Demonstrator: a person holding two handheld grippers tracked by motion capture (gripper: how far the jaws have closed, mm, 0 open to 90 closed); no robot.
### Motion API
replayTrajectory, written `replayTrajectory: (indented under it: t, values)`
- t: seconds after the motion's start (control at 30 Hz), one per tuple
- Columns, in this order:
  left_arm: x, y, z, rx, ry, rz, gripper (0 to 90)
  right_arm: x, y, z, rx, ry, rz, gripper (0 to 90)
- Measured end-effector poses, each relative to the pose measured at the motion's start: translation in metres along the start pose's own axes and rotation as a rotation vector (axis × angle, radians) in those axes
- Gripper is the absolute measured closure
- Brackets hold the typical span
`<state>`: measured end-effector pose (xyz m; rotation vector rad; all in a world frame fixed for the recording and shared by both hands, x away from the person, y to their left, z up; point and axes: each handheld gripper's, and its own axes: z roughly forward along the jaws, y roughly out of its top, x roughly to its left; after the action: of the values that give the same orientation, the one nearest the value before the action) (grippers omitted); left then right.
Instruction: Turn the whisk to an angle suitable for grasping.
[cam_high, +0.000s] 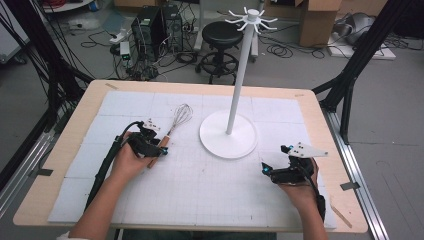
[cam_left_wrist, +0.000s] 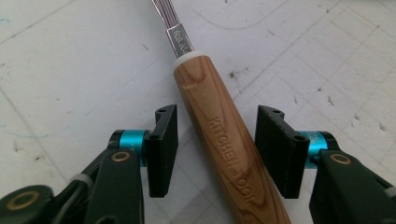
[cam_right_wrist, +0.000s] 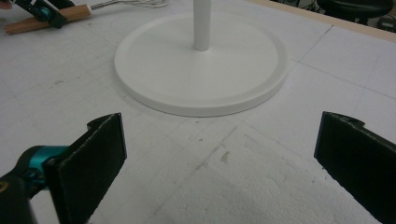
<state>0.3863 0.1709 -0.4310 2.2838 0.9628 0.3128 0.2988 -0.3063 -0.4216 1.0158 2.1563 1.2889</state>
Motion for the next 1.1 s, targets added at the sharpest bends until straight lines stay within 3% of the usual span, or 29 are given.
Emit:
replayTrajectory:
  t: [0.47, 0.8, 1.1]
  values:
    - [0.005, -0.002, -0.007, 0.03, -0.023, -0.026, 61.4, -0.001, 0.0, -0.002, -0.001, -0.009, -0.003, 1.0]
    - [0.015, -0.009, -0.016, 0.043, 0.009, -0.041, 68.2, -0.001, -0.001, -0.003, 0.003, -0.012, -0.001, 1.0]
    - [0.016, -0.013, -0.019, 0.037, -0.007, -0.042, 67.3, -0.001, -0.001, -0.002, 0.004, -0.012, -0.002, 1.0]
